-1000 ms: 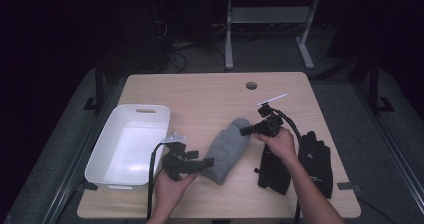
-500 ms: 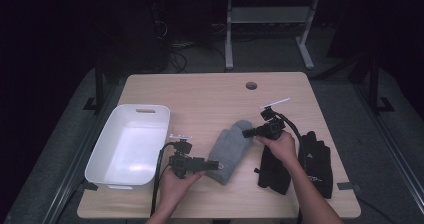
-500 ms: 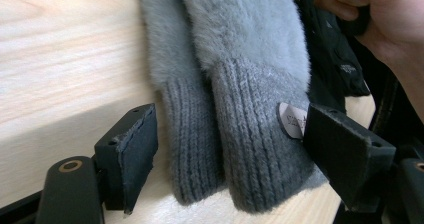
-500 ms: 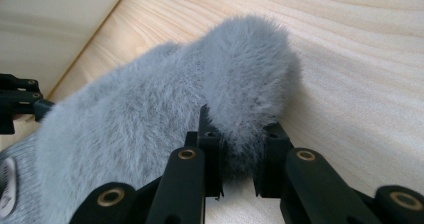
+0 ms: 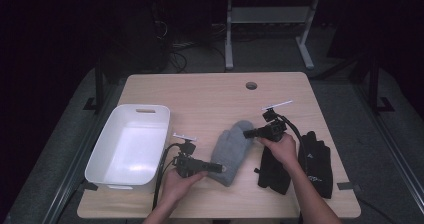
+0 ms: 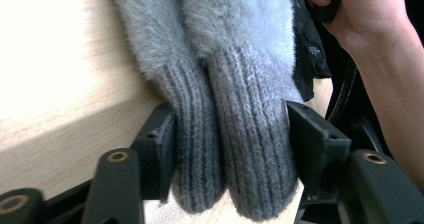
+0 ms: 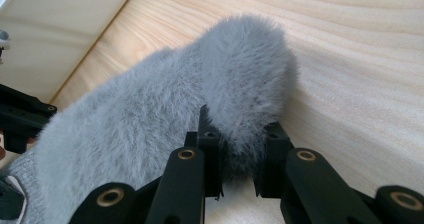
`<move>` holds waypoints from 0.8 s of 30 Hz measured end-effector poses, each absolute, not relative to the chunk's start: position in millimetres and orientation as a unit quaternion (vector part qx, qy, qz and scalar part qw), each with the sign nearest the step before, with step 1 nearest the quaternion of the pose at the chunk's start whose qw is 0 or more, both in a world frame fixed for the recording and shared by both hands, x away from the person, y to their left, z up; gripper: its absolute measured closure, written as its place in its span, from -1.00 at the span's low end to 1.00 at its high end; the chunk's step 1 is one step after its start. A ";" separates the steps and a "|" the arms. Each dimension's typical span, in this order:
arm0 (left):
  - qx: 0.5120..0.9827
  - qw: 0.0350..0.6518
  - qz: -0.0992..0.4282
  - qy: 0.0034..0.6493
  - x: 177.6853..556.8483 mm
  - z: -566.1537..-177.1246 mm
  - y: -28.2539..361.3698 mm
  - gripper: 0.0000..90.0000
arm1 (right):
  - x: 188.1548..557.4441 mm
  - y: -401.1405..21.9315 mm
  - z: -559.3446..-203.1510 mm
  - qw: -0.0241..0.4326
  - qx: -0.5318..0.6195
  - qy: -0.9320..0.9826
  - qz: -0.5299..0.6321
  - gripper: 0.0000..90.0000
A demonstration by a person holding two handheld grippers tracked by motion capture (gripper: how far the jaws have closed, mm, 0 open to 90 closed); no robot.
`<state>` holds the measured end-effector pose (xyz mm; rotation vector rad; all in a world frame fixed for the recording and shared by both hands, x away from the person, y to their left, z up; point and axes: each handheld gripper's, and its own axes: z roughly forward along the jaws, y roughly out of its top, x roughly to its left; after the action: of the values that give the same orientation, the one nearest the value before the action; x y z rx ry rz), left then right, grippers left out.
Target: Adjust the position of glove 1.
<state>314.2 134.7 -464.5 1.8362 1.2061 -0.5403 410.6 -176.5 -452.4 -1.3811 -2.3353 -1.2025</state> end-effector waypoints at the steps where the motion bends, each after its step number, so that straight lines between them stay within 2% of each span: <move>1: 0.736 0.429 -0.213 0.479 313.4 -464.4 134.5 -0.01 | 409.8 -176.4 -451.1 0.087 -0.466 -0.782 -0.404 0.71; 10: 0.739 0.444 -0.194 0.468 307.6 -456.0 133.0 0.05 | 404.0 -180.4 -436.8 0.089 -0.477 -0.760 -0.432 0.71; 24: 0.755 0.456 -0.163 0.443 303.0 -429.3 124.0 0.03 | 396.3 -191.3 -411.3 0.087 -0.487 -0.730 -0.472 0.70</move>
<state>303.0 124.0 -429.3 1.8610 1.0918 -0.4008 396.3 -191.3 -411.3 -1.4504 -2.1736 -1.4051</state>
